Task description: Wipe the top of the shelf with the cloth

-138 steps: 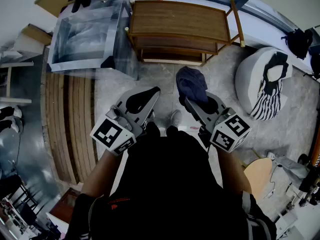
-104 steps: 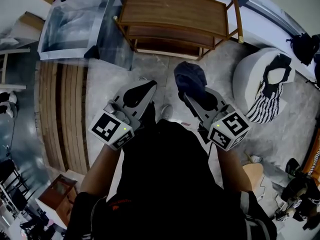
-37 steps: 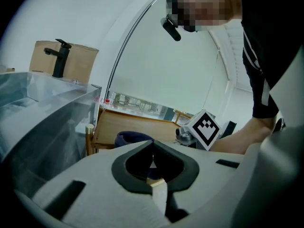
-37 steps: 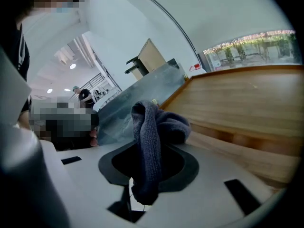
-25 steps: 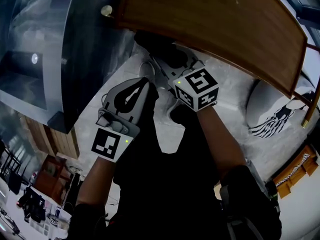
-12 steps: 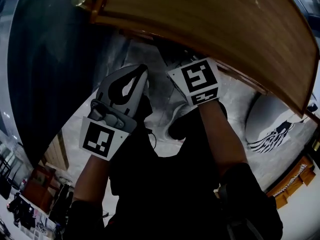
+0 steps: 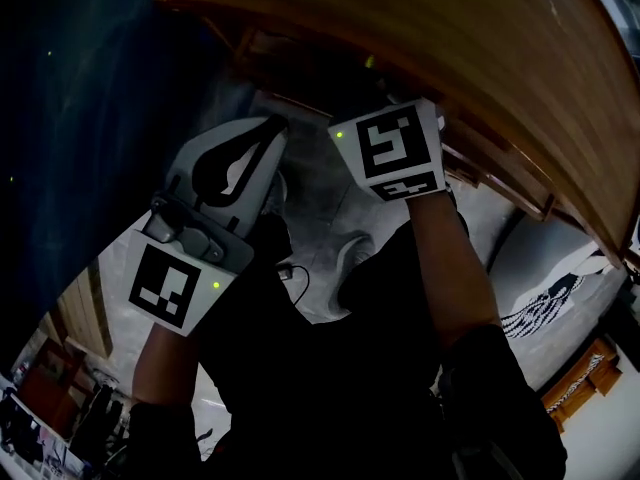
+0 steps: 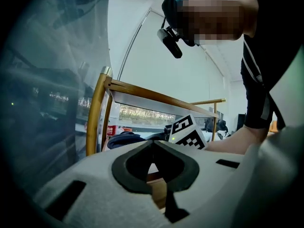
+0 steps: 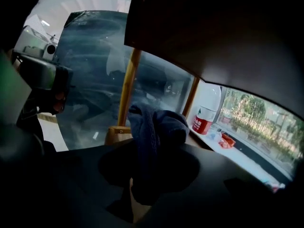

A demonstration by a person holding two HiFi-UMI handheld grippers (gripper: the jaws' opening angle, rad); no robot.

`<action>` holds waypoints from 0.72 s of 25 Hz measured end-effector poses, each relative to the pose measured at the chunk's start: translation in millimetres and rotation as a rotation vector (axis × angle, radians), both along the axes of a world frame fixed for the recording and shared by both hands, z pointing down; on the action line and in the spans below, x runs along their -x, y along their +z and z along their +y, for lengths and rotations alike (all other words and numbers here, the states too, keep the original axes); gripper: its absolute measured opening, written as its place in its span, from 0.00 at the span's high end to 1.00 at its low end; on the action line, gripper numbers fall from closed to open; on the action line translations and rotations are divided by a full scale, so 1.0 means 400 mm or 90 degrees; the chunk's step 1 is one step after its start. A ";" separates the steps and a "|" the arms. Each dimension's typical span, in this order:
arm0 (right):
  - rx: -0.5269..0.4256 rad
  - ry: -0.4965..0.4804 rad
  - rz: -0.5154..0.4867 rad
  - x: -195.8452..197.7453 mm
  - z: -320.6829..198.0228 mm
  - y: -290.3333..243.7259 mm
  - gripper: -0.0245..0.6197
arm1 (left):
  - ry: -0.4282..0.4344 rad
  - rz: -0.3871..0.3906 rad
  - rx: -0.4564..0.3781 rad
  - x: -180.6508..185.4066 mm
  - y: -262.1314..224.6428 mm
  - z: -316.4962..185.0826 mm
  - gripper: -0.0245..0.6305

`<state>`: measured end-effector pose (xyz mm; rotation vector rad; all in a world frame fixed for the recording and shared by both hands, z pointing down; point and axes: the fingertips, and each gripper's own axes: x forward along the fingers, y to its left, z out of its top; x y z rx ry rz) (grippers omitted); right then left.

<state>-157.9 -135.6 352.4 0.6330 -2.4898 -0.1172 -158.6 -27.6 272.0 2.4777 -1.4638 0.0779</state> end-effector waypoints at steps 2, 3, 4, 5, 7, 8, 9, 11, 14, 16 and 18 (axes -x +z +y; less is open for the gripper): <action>-0.018 -0.012 0.021 0.008 -0.024 -0.003 0.81 | 0.003 0.001 -0.009 -0.004 0.012 -0.015 0.93; -0.023 -0.017 0.028 0.012 -0.033 -0.005 0.81 | 0.004 0.001 -0.014 -0.005 0.014 -0.019 0.93; -0.033 -0.023 0.036 0.015 -0.040 -0.007 0.81 | 0.006 -0.001 -0.019 -0.006 0.014 -0.020 0.93; -0.048 -0.029 0.048 0.016 -0.047 -0.009 0.81 | 0.008 -0.004 -0.026 -0.007 0.013 -0.020 0.93; -0.076 -0.041 0.077 0.013 -0.059 -0.007 0.81 | 0.014 -0.015 -0.040 -0.007 0.008 -0.021 0.93; -0.086 -0.047 0.091 0.009 -0.064 -0.003 0.81 | 0.017 -0.020 -0.045 -0.008 0.005 -0.021 0.93; -0.095 -0.051 0.105 0.002 -0.069 0.002 0.81 | 0.022 -0.026 -0.049 -0.009 0.001 -0.022 0.93; -0.108 -0.053 0.125 -0.014 -0.079 0.011 0.81 | 0.030 -0.038 -0.055 -0.011 -0.005 -0.023 0.93; -0.118 -0.046 0.139 -0.034 -0.093 0.017 0.81 | 0.039 -0.056 -0.063 -0.013 -0.007 -0.024 0.93; -0.123 -0.044 0.143 -0.039 -0.095 0.014 0.81 | 0.048 -0.067 -0.060 -0.016 -0.001 -0.022 0.93; -0.129 -0.046 0.148 -0.037 -0.093 0.016 0.81 | 0.058 -0.078 -0.056 -0.019 0.009 -0.019 0.93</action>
